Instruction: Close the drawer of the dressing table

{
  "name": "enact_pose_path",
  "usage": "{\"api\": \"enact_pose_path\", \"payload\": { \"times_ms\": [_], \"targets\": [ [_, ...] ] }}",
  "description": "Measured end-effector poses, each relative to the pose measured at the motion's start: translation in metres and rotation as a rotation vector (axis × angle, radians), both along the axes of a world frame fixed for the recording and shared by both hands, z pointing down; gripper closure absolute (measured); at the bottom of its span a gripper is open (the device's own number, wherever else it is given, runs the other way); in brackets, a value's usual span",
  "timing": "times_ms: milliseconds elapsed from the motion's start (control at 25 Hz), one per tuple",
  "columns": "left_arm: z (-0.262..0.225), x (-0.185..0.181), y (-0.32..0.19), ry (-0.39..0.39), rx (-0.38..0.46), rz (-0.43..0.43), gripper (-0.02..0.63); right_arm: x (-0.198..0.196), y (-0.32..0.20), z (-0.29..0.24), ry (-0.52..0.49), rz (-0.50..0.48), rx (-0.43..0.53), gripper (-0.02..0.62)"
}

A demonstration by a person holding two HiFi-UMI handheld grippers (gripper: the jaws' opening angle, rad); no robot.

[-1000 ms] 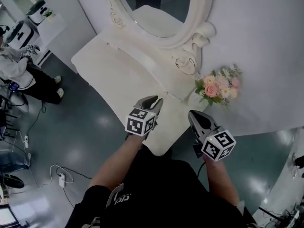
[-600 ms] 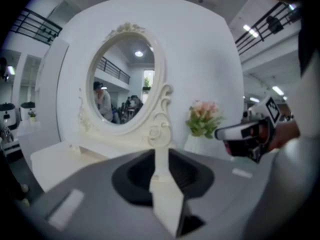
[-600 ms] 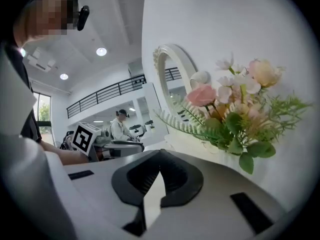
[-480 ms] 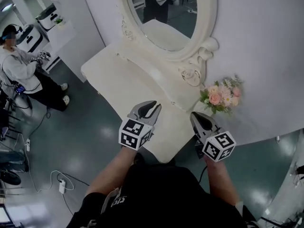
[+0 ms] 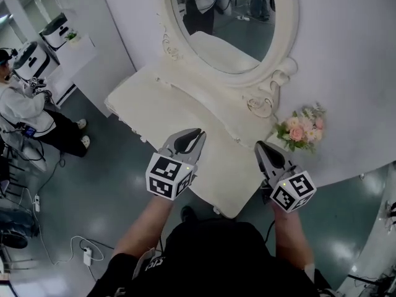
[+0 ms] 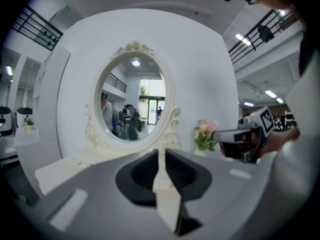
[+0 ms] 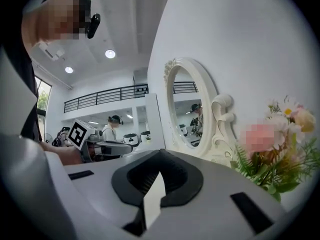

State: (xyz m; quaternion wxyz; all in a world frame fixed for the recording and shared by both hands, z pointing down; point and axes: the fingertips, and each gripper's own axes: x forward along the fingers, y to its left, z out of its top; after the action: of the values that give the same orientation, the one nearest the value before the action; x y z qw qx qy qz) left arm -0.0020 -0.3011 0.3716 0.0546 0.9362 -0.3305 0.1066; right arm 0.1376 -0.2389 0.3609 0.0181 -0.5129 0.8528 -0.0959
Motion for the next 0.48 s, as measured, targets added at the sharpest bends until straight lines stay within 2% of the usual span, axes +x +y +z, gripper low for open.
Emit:
{"api": "enact_pose_path", "payload": {
  "times_ms": [280,480],
  "targets": [
    [0.001,-0.037,-0.021,0.011,-0.010,-0.097,0.565,-0.018,-0.006,-0.009,0.036,0.016,0.012,0.603],
    [0.001,-0.047,-0.028,0.034,-0.017,-0.130,0.569,-0.022,-0.008,-0.006,0.080,0.016,0.013,0.603]
  ]
}}
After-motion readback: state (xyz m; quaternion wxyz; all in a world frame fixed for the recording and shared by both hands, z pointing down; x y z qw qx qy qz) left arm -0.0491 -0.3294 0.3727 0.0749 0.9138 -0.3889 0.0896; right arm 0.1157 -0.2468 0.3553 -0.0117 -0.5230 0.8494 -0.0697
